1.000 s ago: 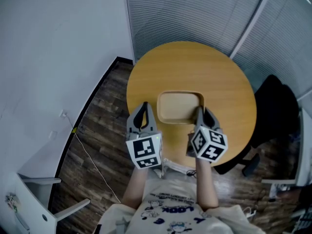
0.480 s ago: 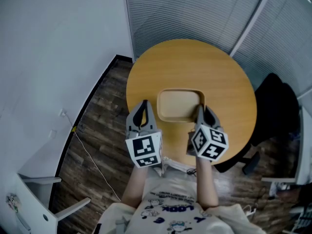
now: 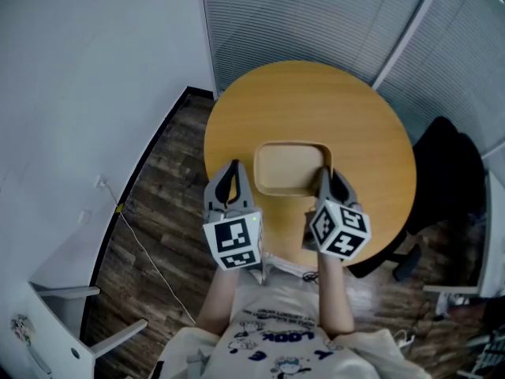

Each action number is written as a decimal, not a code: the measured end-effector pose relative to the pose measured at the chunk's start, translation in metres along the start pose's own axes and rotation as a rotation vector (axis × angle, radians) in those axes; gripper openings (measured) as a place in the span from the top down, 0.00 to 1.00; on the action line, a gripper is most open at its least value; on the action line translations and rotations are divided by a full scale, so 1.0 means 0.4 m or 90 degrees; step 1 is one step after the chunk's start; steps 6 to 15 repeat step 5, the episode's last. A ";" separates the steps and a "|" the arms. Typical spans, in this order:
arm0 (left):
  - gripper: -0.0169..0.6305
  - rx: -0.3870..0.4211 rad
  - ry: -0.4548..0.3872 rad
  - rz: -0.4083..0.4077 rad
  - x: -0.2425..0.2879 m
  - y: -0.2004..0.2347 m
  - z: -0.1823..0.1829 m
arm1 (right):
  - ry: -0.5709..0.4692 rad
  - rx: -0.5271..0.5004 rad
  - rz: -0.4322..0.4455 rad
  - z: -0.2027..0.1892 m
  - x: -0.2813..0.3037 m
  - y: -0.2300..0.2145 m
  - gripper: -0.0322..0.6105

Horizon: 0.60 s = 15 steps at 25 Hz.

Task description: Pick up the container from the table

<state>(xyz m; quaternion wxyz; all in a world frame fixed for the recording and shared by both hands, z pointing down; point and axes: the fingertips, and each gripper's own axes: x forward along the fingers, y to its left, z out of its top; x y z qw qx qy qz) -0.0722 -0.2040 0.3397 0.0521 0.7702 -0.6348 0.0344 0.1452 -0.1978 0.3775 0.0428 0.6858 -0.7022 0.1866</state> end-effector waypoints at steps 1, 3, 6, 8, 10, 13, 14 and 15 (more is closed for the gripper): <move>0.97 0.000 0.000 0.000 0.002 0.001 0.000 | 0.001 0.000 0.000 0.001 0.001 0.002 0.92; 0.97 -0.001 0.001 -0.001 0.006 0.002 -0.001 | 0.002 -0.002 0.000 0.004 0.005 0.005 0.93; 0.97 -0.001 0.002 -0.002 0.011 0.002 -0.002 | 0.002 -0.003 0.001 0.006 0.009 0.007 0.93; 0.97 -0.001 0.002 -0.002 0.011 0.002 -0.002 | 0.002 -0.003 0.001 0.006 0.009 0.007 0.93; 0.97 -0.001 0.002 -0.002 0.011 0.002 -0.002 | 0.002 -0.003 0.001 0.006 0.009 0.007 0.93; 0.97 -0.001 0.002 -0.002 0.011 0.002 -0.002 | 0.002 -0.003 0.001 0.006 0.009 0.007 0.93; 0.97 -0.001 0.002 -0.002 0.011 0.002 -0.002 | 0.002 -0.003 0.001 0.006 0.009 0.007 0.93; 0.97 -0.001 0.002 -0.002 0.011 0.002 -0.002 | 0.002 -0.003 0.001 0.006 0.009 0.007 0.93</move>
